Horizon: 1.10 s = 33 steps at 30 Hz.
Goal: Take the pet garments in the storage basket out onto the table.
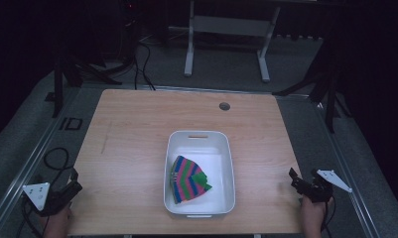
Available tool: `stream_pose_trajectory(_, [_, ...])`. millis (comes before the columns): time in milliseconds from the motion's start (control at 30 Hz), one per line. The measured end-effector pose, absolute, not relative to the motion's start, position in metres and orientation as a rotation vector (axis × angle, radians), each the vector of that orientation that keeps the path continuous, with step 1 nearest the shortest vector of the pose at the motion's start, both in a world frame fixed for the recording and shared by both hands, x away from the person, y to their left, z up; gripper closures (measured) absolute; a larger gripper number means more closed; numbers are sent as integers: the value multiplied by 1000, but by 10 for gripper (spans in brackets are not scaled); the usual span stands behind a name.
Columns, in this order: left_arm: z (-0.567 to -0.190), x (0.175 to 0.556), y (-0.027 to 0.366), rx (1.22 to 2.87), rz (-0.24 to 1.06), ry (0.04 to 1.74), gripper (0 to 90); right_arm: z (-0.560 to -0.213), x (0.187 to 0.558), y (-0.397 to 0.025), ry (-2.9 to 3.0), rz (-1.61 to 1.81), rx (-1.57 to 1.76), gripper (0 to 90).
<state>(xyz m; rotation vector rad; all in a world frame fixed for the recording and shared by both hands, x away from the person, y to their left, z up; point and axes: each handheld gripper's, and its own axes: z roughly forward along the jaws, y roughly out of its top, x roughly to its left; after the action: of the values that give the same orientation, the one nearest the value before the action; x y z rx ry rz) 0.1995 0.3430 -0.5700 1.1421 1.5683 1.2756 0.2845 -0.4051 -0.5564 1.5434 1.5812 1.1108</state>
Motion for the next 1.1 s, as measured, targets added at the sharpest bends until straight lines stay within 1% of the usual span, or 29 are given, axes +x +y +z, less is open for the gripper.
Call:
stream_pose_trajectory(67, [-570, 200, 343, 1154, 1279, 1562, 14, -556, 286, -402, 1614, 1083, 1539, 133])
stream_pose_trajectory(133, [-570, 200, 342, 1163, 1283, 1564, 14, -556, 287, -401, 1629, 1066, 1535, 133])
stream_pose_trajectory(300, [-570, 200, 344, 1162, 1265, 1566, 14, -557, 290, -401, 1677, 1089, 1545, 130])
stream_pose_trajectory(433, [-570, 201, 344, 1162, 1266, 1569, 14, -557, 291, -402, 1683, 1112, 1557, 112])
stream_pose_trajectory(633, [-570, 201, 343, 1159, 1272, 1569, 14, -557, 292, -403, 1697, 1120, 1551, 111])
stream_pose_trajectory(800, [-570, 201, 344, 1162, 1272, 1570, 14, -557, 295, -406, 1832, 1143, 1498, 115])
stream_pose_trajectory(1100, [-570, 201, 344, 1159, 1271, 1568, 14, -553, 299, -423, 2131, 1222, 1368, 125])
